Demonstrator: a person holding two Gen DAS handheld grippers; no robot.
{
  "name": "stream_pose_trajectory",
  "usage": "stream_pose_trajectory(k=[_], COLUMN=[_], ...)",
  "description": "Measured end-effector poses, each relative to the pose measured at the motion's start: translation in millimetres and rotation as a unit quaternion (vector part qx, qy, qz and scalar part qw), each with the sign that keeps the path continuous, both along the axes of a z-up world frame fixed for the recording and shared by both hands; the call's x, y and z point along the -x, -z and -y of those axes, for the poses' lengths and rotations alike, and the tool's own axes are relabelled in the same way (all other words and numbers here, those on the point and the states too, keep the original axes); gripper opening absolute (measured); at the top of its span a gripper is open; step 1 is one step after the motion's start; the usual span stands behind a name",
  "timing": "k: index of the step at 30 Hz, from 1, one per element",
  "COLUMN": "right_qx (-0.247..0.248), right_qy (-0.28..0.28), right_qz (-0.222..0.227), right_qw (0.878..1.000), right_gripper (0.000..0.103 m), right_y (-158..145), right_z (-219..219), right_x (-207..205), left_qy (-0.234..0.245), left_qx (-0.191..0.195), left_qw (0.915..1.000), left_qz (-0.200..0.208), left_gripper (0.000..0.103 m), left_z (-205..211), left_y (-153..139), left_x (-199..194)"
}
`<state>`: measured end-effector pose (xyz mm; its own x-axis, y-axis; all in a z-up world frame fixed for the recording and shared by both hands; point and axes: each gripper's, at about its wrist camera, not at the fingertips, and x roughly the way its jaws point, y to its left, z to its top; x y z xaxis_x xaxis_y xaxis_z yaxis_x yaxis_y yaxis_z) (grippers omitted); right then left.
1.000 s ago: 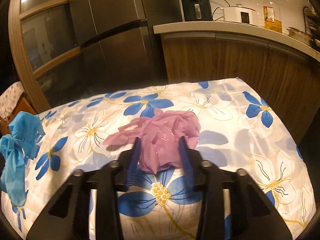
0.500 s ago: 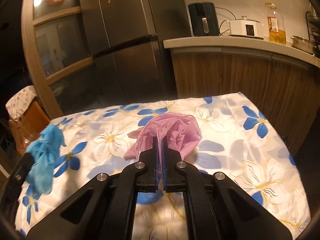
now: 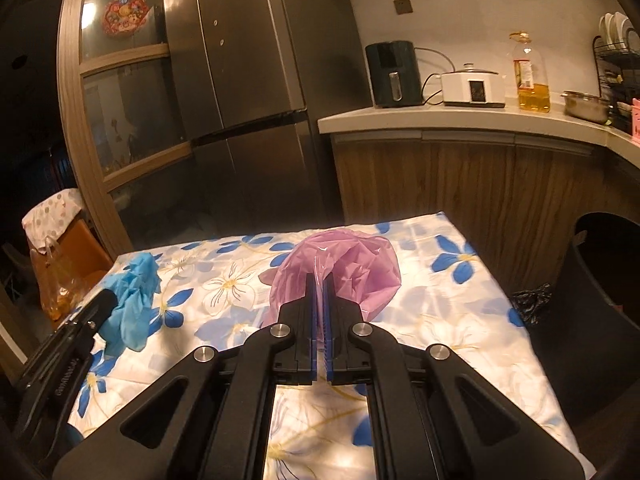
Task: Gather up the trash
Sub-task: 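Carry the blue glove and lilac glove over the black trash bin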
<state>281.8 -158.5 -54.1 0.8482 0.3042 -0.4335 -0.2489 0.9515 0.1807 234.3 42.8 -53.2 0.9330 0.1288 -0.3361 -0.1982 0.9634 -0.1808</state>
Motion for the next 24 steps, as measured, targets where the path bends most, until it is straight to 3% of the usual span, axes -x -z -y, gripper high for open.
stream_pose_trajectory(k=[24], right_qx=[-0.01], right_qy=[0.094], right_qz=[0.038], right_qw=[0.995], right_gripper=[0.003], right_y=[-26], right_z=[114], right_x=[49], left_qy=[0.116], left_qx=[-0.03], left_qw=[0.9927], left_qz=[0.015], left_gripper=[0.0], left_z=[121], left_y=[-27], left_x=[-2])
